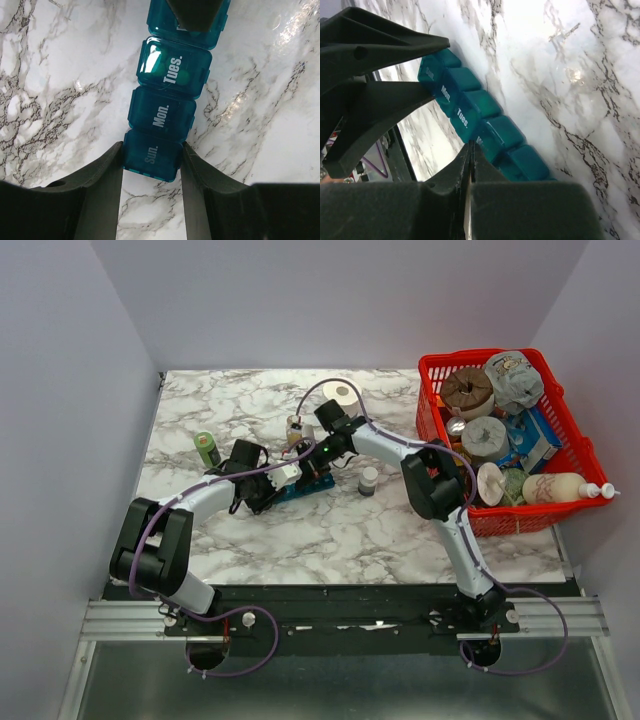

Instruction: Sort the pills into containers

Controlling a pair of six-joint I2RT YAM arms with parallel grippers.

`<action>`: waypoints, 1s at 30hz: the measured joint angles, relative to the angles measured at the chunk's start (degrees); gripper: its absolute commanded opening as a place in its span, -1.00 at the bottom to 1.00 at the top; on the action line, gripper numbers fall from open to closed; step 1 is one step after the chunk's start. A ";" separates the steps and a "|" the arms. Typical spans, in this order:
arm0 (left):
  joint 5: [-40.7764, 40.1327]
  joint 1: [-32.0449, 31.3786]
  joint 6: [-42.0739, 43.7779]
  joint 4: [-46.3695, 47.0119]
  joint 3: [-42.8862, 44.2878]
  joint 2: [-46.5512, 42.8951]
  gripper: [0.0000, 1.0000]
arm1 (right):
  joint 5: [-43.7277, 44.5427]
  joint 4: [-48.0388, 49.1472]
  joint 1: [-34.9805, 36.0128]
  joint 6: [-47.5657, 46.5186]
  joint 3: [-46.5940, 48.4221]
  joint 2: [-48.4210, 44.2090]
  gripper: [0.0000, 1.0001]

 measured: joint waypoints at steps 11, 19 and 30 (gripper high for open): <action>0.00 0.00 -0.17 0.00 0.07 0.04 -0.53 | -0.20 -0.09 0.39 -0.87 0.42 -0.59 -0.77; 0.00 0.00 -0.61 0.15 0.07 0.02 0.33 | -2.84 1.16 0.39 -2.99 -2.29 -7.72 -0.64; -1.01 0.00 -3.06 1.40 -3.43 -6.64 0.97 | -2.64 0.59 -1.38 -10.47 -5.42 -17.75 -0.29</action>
